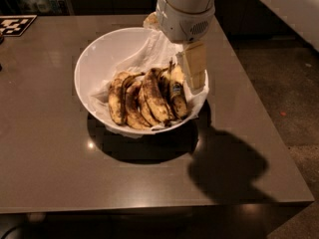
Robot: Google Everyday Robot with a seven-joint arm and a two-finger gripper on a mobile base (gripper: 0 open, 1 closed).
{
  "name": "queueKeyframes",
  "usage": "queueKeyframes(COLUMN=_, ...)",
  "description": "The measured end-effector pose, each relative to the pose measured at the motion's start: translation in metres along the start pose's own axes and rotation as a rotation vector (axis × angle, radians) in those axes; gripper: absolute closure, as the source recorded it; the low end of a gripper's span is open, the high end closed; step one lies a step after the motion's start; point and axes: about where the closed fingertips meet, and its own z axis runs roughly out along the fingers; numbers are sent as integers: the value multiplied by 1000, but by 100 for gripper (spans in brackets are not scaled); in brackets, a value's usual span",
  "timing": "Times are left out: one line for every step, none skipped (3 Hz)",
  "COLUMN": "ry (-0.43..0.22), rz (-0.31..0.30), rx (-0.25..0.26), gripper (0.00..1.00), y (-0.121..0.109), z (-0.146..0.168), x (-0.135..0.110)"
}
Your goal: Pick banana from white bowl
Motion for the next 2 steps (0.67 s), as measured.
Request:
queueKeyframes(ry=6, rz=-37, rx=-26, gripper=8, y=-10, z=14, x=-7)
queueKeyframes(ry=15, rz=-66, rx=-51, gripper=27, y=-16, z=24, x=-11)
